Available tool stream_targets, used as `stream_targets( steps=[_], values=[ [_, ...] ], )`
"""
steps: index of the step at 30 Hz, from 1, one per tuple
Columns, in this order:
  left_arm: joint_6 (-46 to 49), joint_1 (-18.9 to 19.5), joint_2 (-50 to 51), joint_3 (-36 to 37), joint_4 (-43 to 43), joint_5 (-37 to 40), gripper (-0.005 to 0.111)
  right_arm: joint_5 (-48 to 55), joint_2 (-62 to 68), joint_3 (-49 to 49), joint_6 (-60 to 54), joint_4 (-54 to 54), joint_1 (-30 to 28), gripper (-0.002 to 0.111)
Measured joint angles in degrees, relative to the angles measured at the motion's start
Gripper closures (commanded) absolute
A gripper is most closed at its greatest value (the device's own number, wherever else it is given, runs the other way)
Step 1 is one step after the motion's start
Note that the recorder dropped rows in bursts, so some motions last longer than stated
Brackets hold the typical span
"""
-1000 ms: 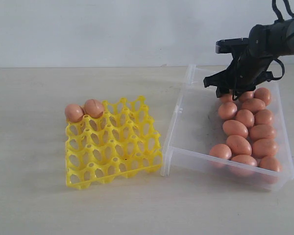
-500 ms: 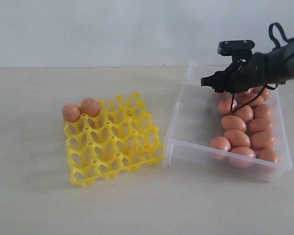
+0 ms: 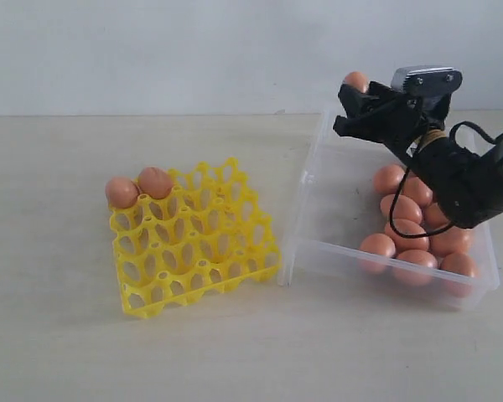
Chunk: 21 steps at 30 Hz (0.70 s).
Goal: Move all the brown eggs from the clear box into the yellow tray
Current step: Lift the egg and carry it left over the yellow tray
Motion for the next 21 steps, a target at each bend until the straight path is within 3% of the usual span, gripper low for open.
stream_targets(
  steps=[8, 21],
  values=[
    [0.0, 0.0, 0.0, 0.0, 0.0, 0.0, 0.103, -0.62, 0.0, -0.11, 9.0, -14.86, 1.05, 0.108],
    [0.0, 0.0, 0.0, 0.0, 0.0, 0.0, 0.103, -0.05, 0.0, -7.73, 9.28, -21.09, 14.01, 0.108]
  ],
)
